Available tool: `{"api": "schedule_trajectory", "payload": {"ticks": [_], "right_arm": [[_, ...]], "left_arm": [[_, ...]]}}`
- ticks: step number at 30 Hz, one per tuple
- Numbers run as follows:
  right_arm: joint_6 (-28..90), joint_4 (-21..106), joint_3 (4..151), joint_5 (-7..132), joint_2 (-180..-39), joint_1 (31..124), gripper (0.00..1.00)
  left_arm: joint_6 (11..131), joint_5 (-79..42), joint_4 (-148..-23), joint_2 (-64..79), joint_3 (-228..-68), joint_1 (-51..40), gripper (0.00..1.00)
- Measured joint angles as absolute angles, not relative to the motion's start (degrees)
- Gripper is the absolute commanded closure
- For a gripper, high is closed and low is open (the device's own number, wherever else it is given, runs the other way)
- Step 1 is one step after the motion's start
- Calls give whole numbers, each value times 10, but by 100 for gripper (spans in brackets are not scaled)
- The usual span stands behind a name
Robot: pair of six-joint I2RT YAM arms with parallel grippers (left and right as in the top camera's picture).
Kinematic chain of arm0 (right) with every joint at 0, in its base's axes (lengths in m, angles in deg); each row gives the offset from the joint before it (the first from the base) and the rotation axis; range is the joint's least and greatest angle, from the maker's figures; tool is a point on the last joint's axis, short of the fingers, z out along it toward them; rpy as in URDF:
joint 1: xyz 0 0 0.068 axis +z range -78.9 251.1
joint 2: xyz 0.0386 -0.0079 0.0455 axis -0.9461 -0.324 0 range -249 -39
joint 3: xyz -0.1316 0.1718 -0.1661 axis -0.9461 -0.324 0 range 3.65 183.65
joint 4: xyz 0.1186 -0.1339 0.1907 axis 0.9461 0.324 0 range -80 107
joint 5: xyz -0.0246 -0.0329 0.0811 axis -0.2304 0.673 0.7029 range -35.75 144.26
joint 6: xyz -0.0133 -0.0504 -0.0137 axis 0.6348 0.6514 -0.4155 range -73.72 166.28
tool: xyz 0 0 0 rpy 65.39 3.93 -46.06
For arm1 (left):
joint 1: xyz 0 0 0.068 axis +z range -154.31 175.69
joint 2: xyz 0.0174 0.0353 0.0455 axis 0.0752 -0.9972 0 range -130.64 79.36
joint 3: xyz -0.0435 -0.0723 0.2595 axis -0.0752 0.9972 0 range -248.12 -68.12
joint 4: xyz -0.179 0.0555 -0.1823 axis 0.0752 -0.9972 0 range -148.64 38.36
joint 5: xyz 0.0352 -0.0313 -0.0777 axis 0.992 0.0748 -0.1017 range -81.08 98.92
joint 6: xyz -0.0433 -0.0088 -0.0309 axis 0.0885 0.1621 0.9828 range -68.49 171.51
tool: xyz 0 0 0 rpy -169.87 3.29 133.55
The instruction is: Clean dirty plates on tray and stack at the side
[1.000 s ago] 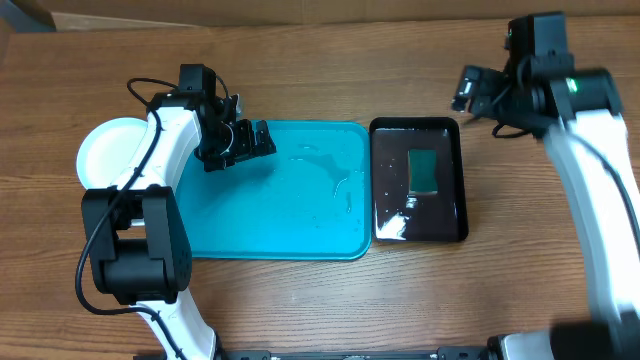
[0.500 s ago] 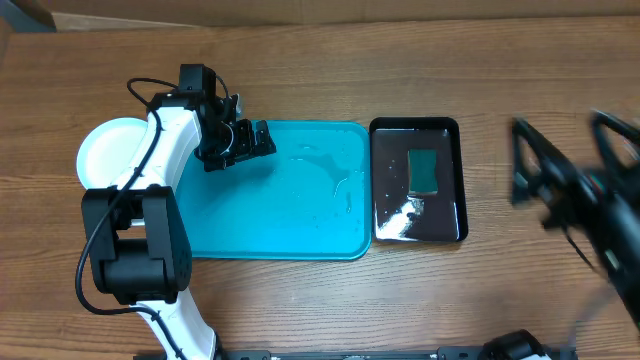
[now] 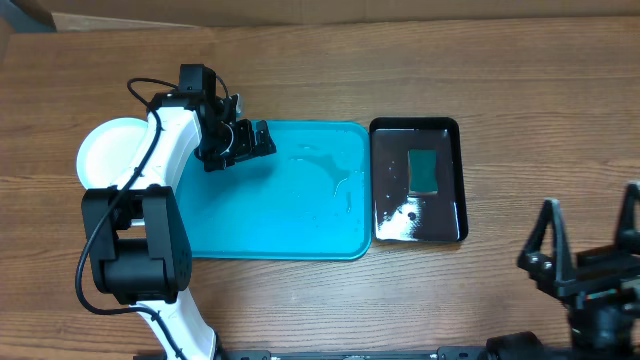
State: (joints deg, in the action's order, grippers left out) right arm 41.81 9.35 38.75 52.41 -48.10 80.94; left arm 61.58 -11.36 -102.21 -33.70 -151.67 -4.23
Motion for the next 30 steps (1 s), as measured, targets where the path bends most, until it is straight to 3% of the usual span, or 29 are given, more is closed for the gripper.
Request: {"api": "schedule_trajectory", "payload": {"ticks": [5,15,24,30], "right_arm": [[418,-35,227,544,-429,809,0],[418,-53,68,565,-399,809,0],[418,142,47,566,-398,797,0],[459,151,47,566,-398,786,0]], "left_arm": [[616,-114,-1022,-337,-1517,-42,0],[616,-114,-1022,-337,-1517,-42,0],[616,-114,-1022,-337,-1517,-42,0],[616,-114,-1022,-337,-1517,-42,0]]}}
